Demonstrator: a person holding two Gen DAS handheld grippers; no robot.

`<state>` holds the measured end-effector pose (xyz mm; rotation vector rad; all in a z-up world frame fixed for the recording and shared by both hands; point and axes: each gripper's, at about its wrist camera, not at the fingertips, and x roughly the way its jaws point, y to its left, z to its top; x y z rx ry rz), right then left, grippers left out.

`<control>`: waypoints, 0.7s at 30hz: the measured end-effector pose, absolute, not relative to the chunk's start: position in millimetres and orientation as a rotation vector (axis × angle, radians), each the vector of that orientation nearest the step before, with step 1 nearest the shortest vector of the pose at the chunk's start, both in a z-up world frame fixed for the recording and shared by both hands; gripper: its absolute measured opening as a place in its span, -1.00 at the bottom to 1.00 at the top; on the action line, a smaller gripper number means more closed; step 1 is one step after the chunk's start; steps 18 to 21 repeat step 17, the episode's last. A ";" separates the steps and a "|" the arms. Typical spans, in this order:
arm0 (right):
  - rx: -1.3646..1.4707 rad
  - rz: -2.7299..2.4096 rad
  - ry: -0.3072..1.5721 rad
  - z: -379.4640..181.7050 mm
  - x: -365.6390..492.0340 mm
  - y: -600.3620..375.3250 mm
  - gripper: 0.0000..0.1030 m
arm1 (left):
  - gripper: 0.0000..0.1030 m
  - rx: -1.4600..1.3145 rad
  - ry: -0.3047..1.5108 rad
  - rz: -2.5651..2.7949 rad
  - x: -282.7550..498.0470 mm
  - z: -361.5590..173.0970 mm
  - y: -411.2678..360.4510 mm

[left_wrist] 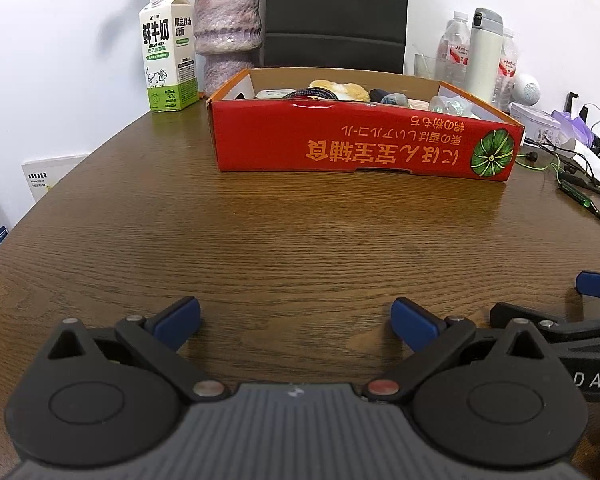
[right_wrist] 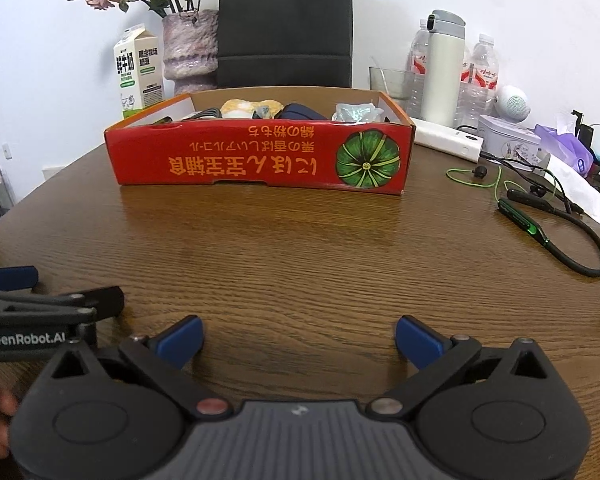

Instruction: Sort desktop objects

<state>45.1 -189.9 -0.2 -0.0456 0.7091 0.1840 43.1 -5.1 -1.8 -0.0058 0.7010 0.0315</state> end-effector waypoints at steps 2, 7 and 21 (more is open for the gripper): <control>-0.047 0.186 0.709 -0.3 45.0 -189.5 1.00 | 1.00 -0.006 0.701 0.031 43.1 -1.9 -5.1; -0.049 0.197 0.709 0.1 45.6 -188.6 1.00 | 1.00 -0.006 0.701 0.031 43.3 -1.8 -5.3; -0.049 0.197 0.709 0.1 45.6 -188.5 1.00 | 1.00 -0.006 0.701 0.031 43.2 -2.1 -5.5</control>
